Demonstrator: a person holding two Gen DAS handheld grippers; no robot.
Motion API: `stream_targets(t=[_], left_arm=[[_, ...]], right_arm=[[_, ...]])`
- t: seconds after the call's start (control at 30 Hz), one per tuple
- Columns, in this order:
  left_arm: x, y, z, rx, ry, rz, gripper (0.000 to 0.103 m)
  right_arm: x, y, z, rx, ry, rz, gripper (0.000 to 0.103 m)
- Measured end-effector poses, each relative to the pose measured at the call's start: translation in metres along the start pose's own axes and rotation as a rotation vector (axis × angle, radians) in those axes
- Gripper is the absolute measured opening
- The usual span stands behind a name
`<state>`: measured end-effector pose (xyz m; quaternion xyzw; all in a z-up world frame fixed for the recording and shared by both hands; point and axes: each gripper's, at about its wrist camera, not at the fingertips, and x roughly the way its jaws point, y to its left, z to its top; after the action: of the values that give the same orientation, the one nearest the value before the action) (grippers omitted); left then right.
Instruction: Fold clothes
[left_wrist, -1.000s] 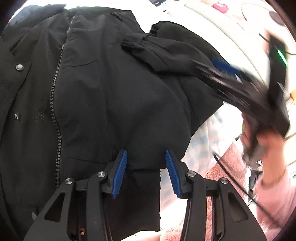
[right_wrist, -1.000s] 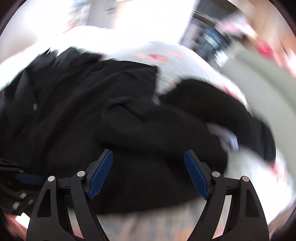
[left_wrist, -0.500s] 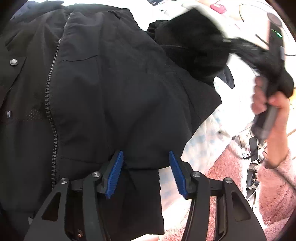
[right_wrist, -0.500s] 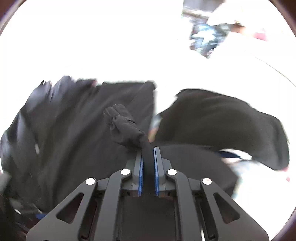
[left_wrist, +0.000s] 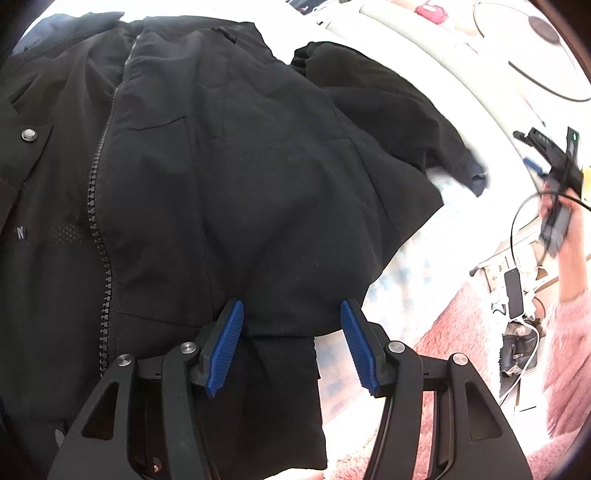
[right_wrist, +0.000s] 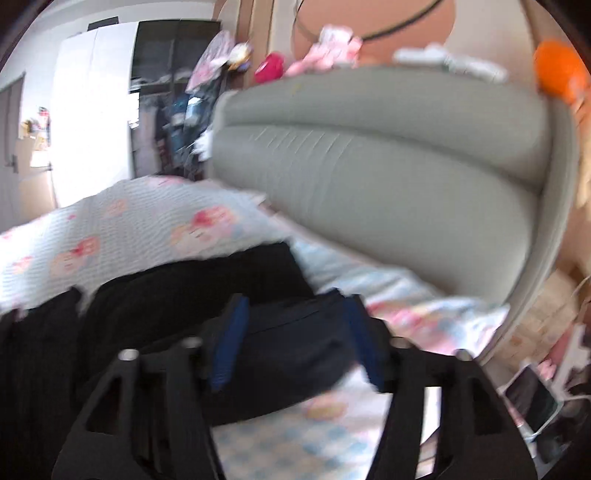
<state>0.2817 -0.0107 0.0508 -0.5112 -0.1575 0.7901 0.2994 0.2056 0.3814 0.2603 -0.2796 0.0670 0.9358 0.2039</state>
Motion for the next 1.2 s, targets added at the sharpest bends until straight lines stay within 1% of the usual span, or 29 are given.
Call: stream_targets(t=[0.07,0.13,0.17,0.2,0.3,0.33,0.4,0.47,0.53,0.57,0.63,0.67,0.77,0.8,0.83,0.9,0.93,0.97,1.03,1.1,1.13,1.2], left_arm=[[-0.015,-0.001,0.006,-0.004,-0.069,0.002,0.057],[-0.022,-0.003,0.015,-0.008,-0.121,0.030,0.057],[-0.022,-0.004,0.019,-0.009,-0.126,0.051,0.057],[-0.019,-0.002,0.021,-0.018,-0.110,0.076,0.057],[-0.007,0.008,0.019,-0.047,-0.044,0.134,0.056],[-0.009,0.010,0.015,-0.046,-0.043,0.148,0.054],[-0.019,0.015,0.007,-0.051,-0.061,0.169,0.051],[-0.038,0.025,0.000,-0.102,-0.109,0.141,0.051],[-0.051,0.039,-0.005,-0.174,-0.147,0.113,0.054],[-0.053,0.043,-0.007,-0.198,-0.146,0.098,0.055],[-0.048,0.047,-0.014,-0.204,-0.129,0.091,0.055],[-0.046,0.045,-0.016,-0.191,-0.122,0.107,0.055],[-0.059,0.041,-0.014,-0.206,-0.156,0.175,0.055],[-0.064,0.045,-0.018,-0.229,-0.171,0.200,0.057],[-0.070,0.052,-0.022,-0.257,-0.188,0.224,0.063],[-0.069,0.064,-0.031,-0.294,-0.164,0.171,0.068],[-0.068,0.070,-0.035,-0.311,-0.149,0.139,0.068],[-0.068,0.070,-0.038,-0.300,-0.150,0.129,0.068],[-0.068,0.068,-0.043,-0.259,-0.151,0.124,0.062],[-0.073,0.068,-0.046,-0.247,-0.146,0.075,0.057],[-0.075,0.069,-0.047,-0.243,-0.144,0.047,0.057],[-0.073,0.072,-0.047,-0.253,-0.149,0.004,0.056]], right_arm=[[-0.003,0.019,-0.033,-0.001,0.083,0.141,0.071],[-0.005,0.045,-0.070,-0.019,0.172,0.290,0.071],[0.000,0.064,-0.090,-0.043,0.222,0.363,0.070],[0.004,0.084,-0.111,-0.068,0.273,0.430,0.070],[0.007,0.133,-0.170,-0.116,0.415,0.543,0.068],[0.008,0.149,-0.189,-0.131,0.463,0.579,0.068],[0.006,0.155,-0.211,-0.118,0.510,0.588,0.068],[0.002,0.159,-0.231,-0.100,0.552,0.590,0.068],[-0.001,0.163,-0.249,-0.090,0.588,0.605,0.068],[-0.003,0.165,-0.256,-0.091,0.601,0.622,0.068],[-0.008,0.174,-0.267,-0.109,0.601,0.649,0.069],[-0.011,0.180,-0.272,-0.111,0.605,0.674,0.069],[-0.010,0.197,-0.278,-0.043,0.612,0.758,0.069],[-0.011,0.202,-0.278,-0.031,0.609,0.772,0.069],[-0.013,0.206,-0.278,-0.025,0.607,0.783,0.069],[-0.012,0.221,-0.281,-0.077,0.615,0.764,0.069],[-0.012,0.227,-0.284,-0.109,0.618,0.746,0.069],[-0.012,0.232,-0.290,-0.127,0.625,0.738,0.069],[-0.009,0.235,-0.300,-0.131,0.642,0.720,0.069],[-0.011,0.232,-0.306,-0.132,0.648,0.700,0.069],[-0.015,0.228,-0.307,-0.133,0.641,0.690,0.068],[-0.021,0.223,-0.309,-0.146,0.637,0.680,0.062]])
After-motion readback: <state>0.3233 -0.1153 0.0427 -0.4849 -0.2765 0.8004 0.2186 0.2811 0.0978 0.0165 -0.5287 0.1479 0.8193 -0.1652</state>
